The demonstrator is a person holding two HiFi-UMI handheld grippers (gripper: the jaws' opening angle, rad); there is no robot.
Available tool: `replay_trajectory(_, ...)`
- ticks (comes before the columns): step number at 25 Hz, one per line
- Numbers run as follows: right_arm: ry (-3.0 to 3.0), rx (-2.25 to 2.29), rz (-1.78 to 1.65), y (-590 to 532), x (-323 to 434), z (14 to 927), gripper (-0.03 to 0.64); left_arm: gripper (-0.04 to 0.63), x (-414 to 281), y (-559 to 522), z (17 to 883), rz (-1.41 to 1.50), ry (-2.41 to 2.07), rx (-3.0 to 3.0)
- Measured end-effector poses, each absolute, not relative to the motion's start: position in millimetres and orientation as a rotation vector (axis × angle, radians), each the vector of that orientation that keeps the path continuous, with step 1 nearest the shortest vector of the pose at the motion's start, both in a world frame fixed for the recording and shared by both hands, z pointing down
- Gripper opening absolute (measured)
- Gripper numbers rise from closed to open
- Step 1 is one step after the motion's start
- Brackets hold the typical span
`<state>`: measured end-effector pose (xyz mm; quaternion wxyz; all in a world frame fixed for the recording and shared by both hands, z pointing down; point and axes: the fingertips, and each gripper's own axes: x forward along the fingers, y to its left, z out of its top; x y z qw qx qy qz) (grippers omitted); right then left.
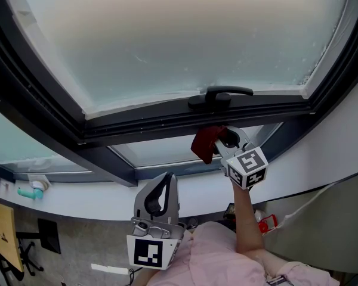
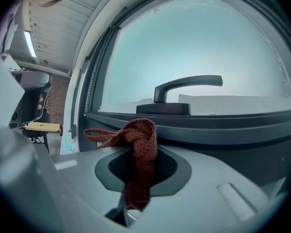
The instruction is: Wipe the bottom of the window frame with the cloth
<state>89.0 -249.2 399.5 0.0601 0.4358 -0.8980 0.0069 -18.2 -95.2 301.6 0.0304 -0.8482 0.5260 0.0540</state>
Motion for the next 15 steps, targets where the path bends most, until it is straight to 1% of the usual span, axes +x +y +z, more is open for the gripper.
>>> replay_trajectory(15, -2.601, 1.465, -0.035, -250.4, 95.5, 400.6, 0.066, -0.006, -25.7, -91.3, 300.8, 0.204, 1.645, -2.614)
